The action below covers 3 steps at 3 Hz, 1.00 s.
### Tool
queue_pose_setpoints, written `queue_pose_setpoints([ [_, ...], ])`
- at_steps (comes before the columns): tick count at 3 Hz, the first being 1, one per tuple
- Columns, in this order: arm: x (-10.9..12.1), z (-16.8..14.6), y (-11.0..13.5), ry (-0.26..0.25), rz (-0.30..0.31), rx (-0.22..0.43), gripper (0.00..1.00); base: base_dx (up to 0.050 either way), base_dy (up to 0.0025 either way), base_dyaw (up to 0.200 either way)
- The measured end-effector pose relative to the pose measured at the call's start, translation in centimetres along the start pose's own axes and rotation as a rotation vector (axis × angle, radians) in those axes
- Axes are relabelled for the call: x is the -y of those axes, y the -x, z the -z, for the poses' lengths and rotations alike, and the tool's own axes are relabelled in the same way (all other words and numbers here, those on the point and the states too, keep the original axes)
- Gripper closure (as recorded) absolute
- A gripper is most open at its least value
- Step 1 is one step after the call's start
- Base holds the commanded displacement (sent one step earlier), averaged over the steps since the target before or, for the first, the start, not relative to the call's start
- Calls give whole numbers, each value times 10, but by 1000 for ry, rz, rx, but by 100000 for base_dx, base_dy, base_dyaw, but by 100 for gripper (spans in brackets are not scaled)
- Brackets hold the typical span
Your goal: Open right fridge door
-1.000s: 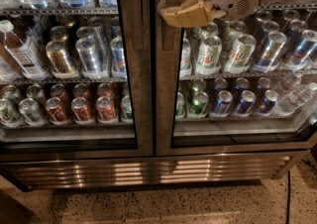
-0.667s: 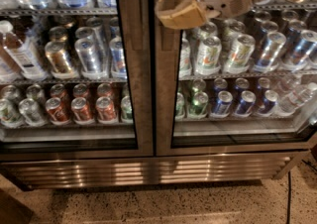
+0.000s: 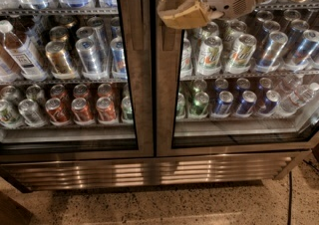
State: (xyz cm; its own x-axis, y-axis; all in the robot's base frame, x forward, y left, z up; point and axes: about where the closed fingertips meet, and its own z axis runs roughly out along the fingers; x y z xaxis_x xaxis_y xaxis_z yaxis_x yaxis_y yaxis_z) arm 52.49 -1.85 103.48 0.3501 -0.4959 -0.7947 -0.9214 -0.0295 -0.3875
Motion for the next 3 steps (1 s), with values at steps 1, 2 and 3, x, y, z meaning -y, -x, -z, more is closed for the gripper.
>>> queue_pose_setpoints([
  [1, 1, -1, -1, -10, 19, -19, 100, 0, 0, 0],
  [2, 1, 0, 0, -30, 54, -44, 100, 0, 0, 0],
  [3, 1, 0, 0, -30, 54, -45, 100, 0, 0, 0],
])
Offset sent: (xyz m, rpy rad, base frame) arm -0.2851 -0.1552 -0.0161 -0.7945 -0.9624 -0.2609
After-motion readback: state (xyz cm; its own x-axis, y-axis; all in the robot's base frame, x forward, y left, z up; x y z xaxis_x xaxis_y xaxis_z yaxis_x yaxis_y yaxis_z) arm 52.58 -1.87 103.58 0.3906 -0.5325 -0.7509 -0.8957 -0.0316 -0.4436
